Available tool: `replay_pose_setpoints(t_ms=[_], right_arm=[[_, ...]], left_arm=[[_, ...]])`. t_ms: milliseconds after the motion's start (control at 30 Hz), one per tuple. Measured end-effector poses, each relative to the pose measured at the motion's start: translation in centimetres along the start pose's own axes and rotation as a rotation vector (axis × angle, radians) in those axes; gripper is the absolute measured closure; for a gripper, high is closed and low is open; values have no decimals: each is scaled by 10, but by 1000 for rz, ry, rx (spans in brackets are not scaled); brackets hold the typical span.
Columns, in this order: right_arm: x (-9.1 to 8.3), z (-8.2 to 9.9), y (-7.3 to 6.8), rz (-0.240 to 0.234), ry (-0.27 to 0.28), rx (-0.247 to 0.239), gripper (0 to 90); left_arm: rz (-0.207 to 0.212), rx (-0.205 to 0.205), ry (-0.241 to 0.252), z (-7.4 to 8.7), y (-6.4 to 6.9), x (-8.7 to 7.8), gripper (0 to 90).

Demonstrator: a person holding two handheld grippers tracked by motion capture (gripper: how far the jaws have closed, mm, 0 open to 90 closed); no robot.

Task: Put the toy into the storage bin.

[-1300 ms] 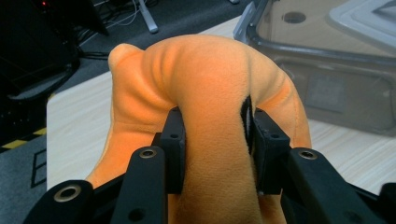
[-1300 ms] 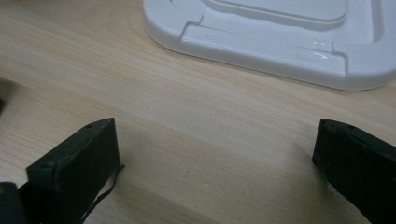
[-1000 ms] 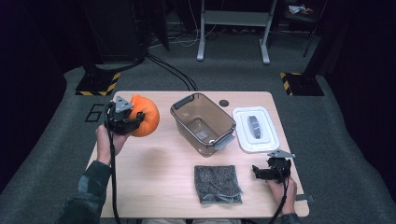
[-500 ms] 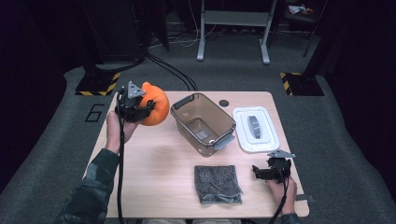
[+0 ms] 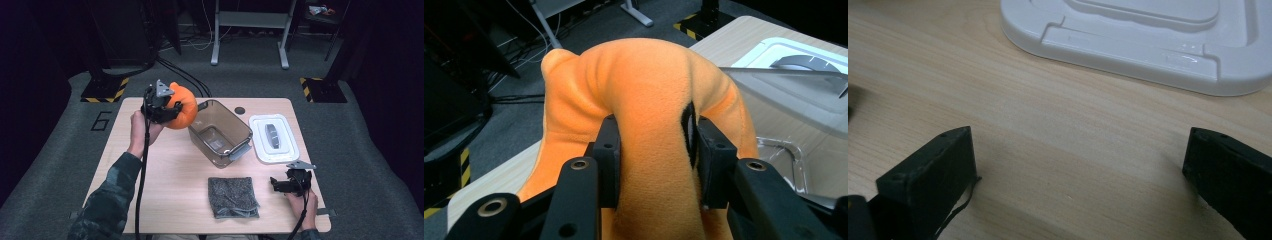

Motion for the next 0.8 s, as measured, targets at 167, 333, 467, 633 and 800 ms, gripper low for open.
replay_pose_setpoints(t_ms=[167,333,467,633,800], right_arm=[[0,0,0,0,0,0,0],[0,0,0,0,-1,2,0],[0,0,0,0,0,1,0],[0,0,0,0,1,4,0],[0,0,0,0,0,6,0]], left_arm=[[10,20,-5,-14,10,8,616],[30,25,-6,-25,21,19,615],[41,35,-8,-31,29,29,614],[74,25,-17,-35,38,42,613],[93,29,-32,-36,46,53,611]])
Point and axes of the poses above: each handheld gripper's, and its own axes: x roughly forward along the jaws, z roughly out of its underside, y roughly to its right, the point moved 2 cm from there along x, roughly forward along the jaws, and after that the axes turned 13 degrees about -y, right-handed, at the moved point
